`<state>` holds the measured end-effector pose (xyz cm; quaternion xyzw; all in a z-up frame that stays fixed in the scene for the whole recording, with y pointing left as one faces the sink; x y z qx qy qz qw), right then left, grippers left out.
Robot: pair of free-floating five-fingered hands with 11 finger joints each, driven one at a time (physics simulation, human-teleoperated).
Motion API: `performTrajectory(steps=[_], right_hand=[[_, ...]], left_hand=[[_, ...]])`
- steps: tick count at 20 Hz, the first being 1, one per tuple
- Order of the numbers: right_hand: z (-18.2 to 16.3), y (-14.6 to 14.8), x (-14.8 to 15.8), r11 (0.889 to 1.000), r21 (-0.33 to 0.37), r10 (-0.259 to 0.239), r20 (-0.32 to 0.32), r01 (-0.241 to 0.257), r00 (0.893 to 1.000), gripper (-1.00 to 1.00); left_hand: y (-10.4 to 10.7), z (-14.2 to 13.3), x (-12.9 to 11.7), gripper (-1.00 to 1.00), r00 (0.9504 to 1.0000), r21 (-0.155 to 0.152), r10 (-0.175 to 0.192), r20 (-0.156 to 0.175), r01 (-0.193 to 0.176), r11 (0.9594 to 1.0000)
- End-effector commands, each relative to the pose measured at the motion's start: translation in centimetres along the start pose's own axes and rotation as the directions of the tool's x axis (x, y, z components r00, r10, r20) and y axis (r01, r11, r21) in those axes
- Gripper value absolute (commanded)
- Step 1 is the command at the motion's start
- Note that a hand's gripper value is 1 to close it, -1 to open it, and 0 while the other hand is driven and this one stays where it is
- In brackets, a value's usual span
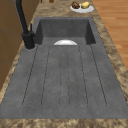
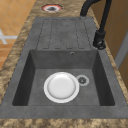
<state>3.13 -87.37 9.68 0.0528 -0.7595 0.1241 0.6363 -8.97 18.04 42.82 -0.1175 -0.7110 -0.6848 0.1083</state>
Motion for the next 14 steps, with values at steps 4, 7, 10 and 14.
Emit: performTrajectory(steps=[4,7,10,14], right_hand=[[-4.6,4.0,-5.0,0.999,0.001,0.048,-0.006,-0.048,0.999,-1.00],[-6.4,5.4,-6.2,0.993,0.006,0.114,0.021,-0.114,0.993,-1.00],[-8.1,6.6,-7.3,0.984,0.017,0.179,0.017,-0.179,0.984,-1.00],[-10.2,8.1,-8.6,0.966,0.031,0.258,0.009,-0.258,0.966,-1.00]], left_hand=[[0.0,0.0,0.0,0.00,1.0000,0.000,0.000,0.000,0.000,1.0000],[0.0,0.0,0.0,0.00,1.0000,0.000,0.000,0.000,0.000,1.0000],[0.0,0.0,0.0,0.00,1.0000,0.000,0.000,0.000,0.000,1.0000],[0.0,0.0,0.0,0.00,1.0000,0.000,0.000,0.000,0.000,1.0000]])
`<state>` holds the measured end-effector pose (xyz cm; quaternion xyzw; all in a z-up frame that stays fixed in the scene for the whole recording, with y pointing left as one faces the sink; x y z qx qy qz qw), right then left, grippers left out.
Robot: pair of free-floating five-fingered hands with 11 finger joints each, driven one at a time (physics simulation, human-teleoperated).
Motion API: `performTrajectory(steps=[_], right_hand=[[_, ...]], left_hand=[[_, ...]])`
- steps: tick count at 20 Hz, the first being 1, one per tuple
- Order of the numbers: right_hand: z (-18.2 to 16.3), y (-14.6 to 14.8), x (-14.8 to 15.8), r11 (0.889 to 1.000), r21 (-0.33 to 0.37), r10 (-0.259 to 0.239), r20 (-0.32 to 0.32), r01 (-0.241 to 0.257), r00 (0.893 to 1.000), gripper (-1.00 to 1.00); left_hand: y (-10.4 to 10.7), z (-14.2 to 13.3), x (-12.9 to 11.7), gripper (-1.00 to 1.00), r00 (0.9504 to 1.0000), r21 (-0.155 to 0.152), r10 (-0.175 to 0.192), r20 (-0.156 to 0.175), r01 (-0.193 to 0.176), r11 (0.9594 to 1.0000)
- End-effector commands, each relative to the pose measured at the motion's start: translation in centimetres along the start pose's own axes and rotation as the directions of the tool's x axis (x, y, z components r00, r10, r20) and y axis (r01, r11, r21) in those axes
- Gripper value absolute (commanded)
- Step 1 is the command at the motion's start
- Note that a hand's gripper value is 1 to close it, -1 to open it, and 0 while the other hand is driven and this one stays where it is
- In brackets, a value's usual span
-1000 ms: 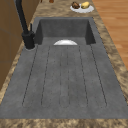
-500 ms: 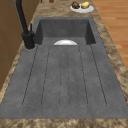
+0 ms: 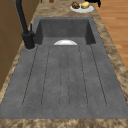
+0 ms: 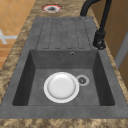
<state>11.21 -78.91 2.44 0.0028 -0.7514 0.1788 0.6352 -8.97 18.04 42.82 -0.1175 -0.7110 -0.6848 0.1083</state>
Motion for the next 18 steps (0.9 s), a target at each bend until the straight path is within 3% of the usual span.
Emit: performTrajectory(steps=[1,6,10,13,18], right_hand=[[-1.9,1.3,-0.6,0.991,0.007,0.136,0.034,-0.136,0.990,-1.00],[-4.1,2.5,-1.0,0.971,0.022,0.238,0.038,-0.239,0.971,-1.00],[-5.3,2.6,-0.7,0.957,0.116,0.265,0.033,-0.267,0.964,-1.00],[-6.0,2.6,-0.1,0.933,0.187,0.307,0.039,-0.308,0.951,-1.00],[-6.5,2.7,1.0,0.879,0.288,0.387,0.033,-0.380,0.921,-1.00]], left_hand=[[0.0,0.0,0.0,0.00,1.0000,0.000,0.000,0.000,0.000,1.0000],[0.0,0.0,0.0,0.00,1.0000,0.000,0.000,0.000,0.000,1.0000],[0.0,0.0,0.0,0.00,1.0000,0.000,0.000,0.000,0.000,1.0000],[0.0,0.0,0.0,0.00,1.0000,0.000,0.000,0.000,0.000,1.0000],[0.0,0.0,0.0,0.00,1.0000,0.000,0.000,0.000,0.000,1.0000]])
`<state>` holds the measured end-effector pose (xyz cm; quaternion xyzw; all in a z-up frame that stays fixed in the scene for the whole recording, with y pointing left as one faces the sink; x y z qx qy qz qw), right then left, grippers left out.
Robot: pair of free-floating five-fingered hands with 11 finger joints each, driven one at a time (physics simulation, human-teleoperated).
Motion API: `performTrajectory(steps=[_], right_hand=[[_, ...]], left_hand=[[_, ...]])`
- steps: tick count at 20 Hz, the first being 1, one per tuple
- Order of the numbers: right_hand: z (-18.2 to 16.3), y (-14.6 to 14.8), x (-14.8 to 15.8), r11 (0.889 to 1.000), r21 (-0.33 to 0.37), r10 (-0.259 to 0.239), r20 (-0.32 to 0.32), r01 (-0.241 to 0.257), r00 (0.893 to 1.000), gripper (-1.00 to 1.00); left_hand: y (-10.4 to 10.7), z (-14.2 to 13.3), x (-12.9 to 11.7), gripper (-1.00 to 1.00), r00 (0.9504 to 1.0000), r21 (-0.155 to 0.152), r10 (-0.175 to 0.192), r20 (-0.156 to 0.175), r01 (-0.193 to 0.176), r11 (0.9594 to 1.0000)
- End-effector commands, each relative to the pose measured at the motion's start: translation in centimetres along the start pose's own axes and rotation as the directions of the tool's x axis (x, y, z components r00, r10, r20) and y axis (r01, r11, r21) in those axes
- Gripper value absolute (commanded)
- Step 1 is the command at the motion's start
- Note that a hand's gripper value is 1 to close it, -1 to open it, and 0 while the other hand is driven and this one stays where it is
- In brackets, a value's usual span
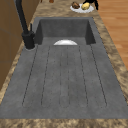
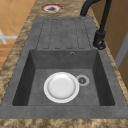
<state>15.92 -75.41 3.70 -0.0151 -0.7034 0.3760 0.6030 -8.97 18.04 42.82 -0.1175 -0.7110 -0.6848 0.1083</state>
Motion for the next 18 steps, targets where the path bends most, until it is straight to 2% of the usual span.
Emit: performTrajectory(steps=[1,6,10,13,18], right_hand=[[-1.1,0.6,0.4,0.992,0.021,0.123,-0.030,-0.122,0.992,-1.00],[-1.5,0.2,2.6,0.981,0.052,0.192,-0.066,-0.189,0.979,-1.00],[-1.3,-0.4,4.8,0.967,0.076,0.251,-0.099,-0.245,0.963,-1.00],[0.1,-1.1,6.3,0.962,0.062,0.272,-0.120,-0.266,0.955,-1.00],[2.0,-2.0,9.2,0.963,0.020,0.269,-0.142,-0.269,0.953,-1.00]], left_hand=[[0.0,0.0,0.0,0.00,1.0000,0.000,0.000,0.000,0.000,1.0000],[0.0,0.0,0.0,0.00,1.0000,0.000,0.000,0.000,0.000,1.0000],[0.0,0.0,0.0,0.00,1.0000,0.000,0.000,0.000,0.000,1.0000],[0.0,0.0,0.0,0.00,1.0000,0.000,0.000,0.000,0.000,1.0000],[0.0,0.0,0.0,0.00,1.0000,0.000,0.000,0.000,0.000,1.0000]])
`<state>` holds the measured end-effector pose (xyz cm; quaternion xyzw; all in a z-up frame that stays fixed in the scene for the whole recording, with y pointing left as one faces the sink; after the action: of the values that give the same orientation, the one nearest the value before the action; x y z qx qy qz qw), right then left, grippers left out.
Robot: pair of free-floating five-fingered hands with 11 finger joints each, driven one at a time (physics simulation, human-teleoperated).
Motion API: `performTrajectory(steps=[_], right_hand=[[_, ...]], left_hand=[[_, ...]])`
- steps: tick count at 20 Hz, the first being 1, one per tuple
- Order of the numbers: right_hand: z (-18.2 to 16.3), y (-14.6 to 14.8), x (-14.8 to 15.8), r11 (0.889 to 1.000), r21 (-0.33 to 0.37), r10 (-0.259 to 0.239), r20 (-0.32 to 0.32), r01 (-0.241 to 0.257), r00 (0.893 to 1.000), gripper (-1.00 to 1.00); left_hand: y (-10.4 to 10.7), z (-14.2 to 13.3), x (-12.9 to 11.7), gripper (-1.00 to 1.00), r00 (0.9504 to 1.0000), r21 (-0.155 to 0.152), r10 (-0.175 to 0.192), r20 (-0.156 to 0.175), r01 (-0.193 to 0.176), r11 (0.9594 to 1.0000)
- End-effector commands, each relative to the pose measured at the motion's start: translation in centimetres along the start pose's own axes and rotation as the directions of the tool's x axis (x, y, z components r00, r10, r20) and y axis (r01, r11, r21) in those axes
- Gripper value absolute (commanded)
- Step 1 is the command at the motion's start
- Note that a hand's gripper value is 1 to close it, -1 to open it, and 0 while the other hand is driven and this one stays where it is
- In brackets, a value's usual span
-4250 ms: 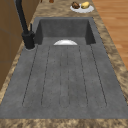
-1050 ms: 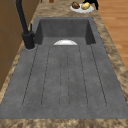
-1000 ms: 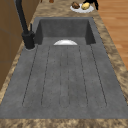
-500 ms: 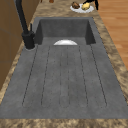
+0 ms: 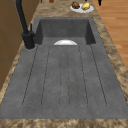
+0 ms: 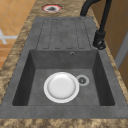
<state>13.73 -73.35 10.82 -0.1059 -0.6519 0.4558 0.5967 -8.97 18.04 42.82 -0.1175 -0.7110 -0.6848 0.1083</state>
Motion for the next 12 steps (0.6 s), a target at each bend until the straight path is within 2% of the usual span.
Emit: performTrajectory(steps=[1,6,10,12], right_hand=[[1.5,-1.2,1.8,0.998,-0.050,0.045,-0.038,-0.047,0.998,-1.00],[3.3,-2.0,3.8,0.992,-0.093,0.076,-0.060,-0.081,0.995,-1.00],[4.9,-1.7,5.2,0.978,-0.132,0.156,-0.053,-0.162,0.986,-1.00],[5.2,-1.4,6.0,0.971,-0.152,0.180,-0.049,-0.185,0.983,-1.00]], left_hand=[[0.0,0.0,0.0,0.00,1.0000,0.000,0.000,0.000,0.000,1.0000],[0.0,0.0,0.0,0.00,1.0000,0.000,0.000,0.000,0.000,1.0000],[0.0,0.0,0.0,0.00,1.0000,0.000,0.000,0.000,0.000,1.0000],[0.0,0.0,0.0,0.00,1.0000,0.000,0.000,0.000,0.000,1.0000]])
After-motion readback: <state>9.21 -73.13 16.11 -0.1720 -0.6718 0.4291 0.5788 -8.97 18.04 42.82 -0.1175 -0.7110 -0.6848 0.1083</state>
